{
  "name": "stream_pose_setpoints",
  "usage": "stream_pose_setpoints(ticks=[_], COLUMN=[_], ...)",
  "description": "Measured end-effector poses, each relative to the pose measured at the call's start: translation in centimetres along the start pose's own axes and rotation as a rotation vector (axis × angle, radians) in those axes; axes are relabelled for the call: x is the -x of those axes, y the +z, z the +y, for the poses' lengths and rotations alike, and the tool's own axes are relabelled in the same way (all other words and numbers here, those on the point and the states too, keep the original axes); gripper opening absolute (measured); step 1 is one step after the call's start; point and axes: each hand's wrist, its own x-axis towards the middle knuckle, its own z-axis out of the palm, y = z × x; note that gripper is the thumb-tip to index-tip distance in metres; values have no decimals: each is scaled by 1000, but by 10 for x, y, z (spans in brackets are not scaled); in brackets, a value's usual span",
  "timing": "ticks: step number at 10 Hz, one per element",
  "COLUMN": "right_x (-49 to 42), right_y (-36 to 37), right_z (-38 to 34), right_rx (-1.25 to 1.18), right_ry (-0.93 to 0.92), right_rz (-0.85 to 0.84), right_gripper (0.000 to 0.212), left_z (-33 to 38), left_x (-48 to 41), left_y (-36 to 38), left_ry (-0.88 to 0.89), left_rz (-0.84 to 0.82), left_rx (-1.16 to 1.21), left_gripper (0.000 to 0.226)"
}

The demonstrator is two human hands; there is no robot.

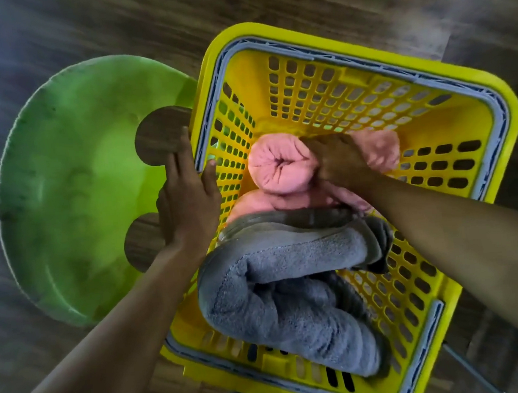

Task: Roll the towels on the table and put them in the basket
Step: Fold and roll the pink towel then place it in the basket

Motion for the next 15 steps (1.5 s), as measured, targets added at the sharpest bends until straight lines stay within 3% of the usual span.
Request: stream_pose_setpoints(ticks=[1, 3, 5, 7, 8, 9, 11, 13, 15], right_x=[-12, -12, 0, -1, -3, 5, 6, -7, -6], right_y=[9, 11, 30, 28, 36, 34, 35, 40, 45], right_z=[4, 2, 2, 2, 10, 19, 24, 23, 13], right_rx=[7, 11, 72, 177, 203, 216, 186, 223, 101], right_ry=[-8, -34, -92, -235, -128, -26, -35, -184, 15], right_rz=[93, 71, 129, 359, 288, 195, 156, 403, 225], right_gripper=[66, 86, 81, 61, 72, 97, 83, 56, 63], left_z=[2, 1, 0, -1, -2, -1, -2, -3, -2], left_x=[0, -2, -2, -1, -1, -1, 0, -1, -1], left_y=[0, 3, 3, 5, 6, 5, 5, 6, 6], left_ry=[-14, -22, -9, -4, -10, -2, -7, -11, -4], left_rz=[-19, 2, 10, 19, 20, 23, 15, 34, 29], left_rx=[-11, -22, -16, -32, -23, -11, -14, -18, -10], left_gripper=[56, 55, 56, 56, 56, 56, 56, 56, 56])
